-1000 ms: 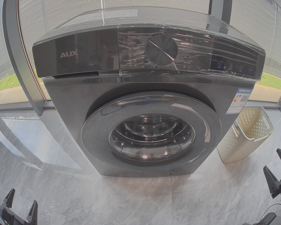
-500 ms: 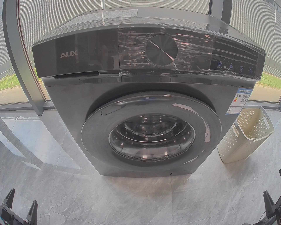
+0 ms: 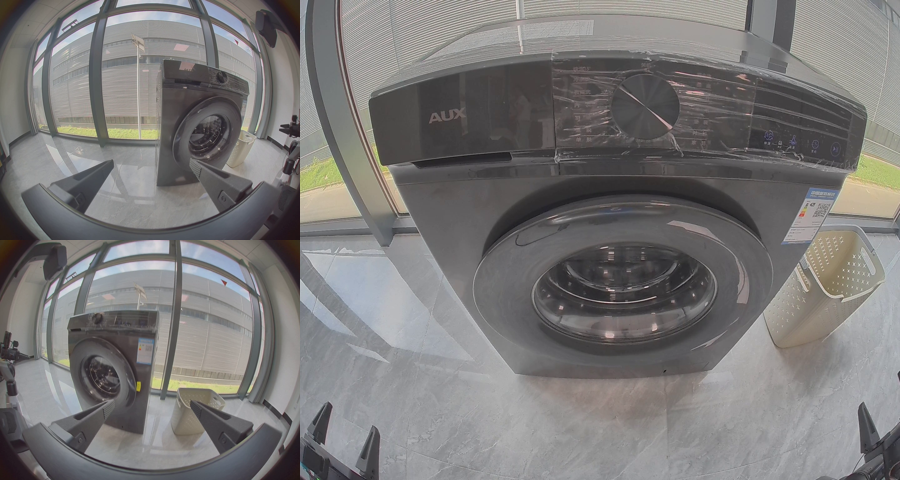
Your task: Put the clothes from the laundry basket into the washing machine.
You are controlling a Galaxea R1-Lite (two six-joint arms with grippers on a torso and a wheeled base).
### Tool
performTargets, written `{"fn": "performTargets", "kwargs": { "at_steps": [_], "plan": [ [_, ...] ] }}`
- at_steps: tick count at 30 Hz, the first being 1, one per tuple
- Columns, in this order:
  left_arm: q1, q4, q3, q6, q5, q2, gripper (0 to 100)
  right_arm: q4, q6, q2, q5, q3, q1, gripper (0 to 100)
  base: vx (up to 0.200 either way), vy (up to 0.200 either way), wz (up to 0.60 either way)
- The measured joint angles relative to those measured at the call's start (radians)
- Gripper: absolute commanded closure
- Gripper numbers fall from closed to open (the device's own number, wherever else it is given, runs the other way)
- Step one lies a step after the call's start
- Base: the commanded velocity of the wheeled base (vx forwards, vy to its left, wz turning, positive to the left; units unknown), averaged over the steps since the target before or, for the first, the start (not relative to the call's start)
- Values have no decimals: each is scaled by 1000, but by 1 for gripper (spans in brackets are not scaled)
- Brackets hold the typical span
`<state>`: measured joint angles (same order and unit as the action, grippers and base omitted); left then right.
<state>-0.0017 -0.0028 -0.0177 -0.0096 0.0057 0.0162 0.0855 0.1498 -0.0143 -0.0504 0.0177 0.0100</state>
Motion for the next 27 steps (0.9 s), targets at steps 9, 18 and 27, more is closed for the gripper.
{"fn": "performTargets", "kwargs": {
  "at_steps": [9, 18, 27],
  "plan": [
    [0, 0, 0, -5, 2, 0, 0, -2, 13, 2, -24, 0, 3, 0, 0, 0, 0],
    [0, 0, 0, -6, 2, 0, 0, -26, -129, 2, 77, 0, 3, 0, 0, 0, 0],
    [0, 0, 0, -7, 2, 0, 0, -75, -149, 1, 50, 0, 1, 0, 0, 0, 0]
  ]
}}
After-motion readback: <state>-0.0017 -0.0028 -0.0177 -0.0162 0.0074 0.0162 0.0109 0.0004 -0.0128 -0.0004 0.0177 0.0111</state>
